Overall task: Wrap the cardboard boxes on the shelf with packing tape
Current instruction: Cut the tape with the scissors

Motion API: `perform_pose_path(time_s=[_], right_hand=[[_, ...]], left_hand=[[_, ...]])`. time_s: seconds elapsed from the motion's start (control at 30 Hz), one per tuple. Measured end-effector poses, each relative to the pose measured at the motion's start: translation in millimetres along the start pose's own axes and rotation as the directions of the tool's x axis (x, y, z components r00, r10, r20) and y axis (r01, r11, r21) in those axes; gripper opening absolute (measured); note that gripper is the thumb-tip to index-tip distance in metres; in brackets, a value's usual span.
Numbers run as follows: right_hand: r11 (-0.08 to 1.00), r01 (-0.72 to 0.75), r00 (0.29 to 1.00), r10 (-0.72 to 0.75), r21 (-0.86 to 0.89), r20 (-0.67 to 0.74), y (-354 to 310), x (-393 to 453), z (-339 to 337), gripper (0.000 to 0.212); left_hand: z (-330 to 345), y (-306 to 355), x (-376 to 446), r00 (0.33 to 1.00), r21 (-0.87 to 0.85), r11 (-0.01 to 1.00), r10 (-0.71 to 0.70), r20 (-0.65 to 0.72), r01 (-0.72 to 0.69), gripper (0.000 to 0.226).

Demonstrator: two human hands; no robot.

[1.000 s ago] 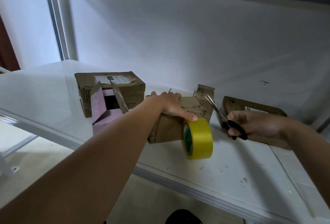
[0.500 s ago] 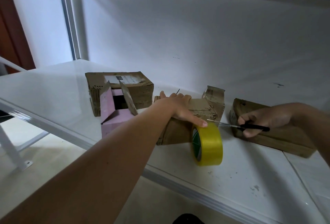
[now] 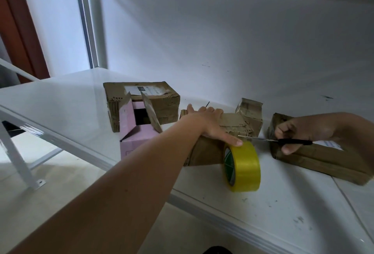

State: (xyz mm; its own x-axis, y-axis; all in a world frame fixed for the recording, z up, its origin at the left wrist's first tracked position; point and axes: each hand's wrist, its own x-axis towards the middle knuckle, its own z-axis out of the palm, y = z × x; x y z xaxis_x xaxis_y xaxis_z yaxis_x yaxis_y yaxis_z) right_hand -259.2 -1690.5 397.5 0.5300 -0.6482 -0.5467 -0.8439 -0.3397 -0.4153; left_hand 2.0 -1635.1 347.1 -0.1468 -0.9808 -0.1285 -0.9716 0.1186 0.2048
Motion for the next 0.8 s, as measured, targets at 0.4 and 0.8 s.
perform_pose_path(time_s=[0.4, 0.8], right_hand=[[0.996, 0.078, 0.997, -0.078, -0.034, 0.016, -16.8, 24.8, -9.4, 0.032], [0.999, 0.02, 1.0, -0.02, -0.033, 0.023, -21.8, 12.7, -9.0, 0.05]], left_hand=[[1.7, 2.0, -2.0, 1.0, 0.017, 1.0, -0.004, -0.028, 0.004, 0.117], [-1.5, 0.7, -2.2, 1.0, 0.013, 1.0, -0.01, -0.008, 0.01, 0.114]])
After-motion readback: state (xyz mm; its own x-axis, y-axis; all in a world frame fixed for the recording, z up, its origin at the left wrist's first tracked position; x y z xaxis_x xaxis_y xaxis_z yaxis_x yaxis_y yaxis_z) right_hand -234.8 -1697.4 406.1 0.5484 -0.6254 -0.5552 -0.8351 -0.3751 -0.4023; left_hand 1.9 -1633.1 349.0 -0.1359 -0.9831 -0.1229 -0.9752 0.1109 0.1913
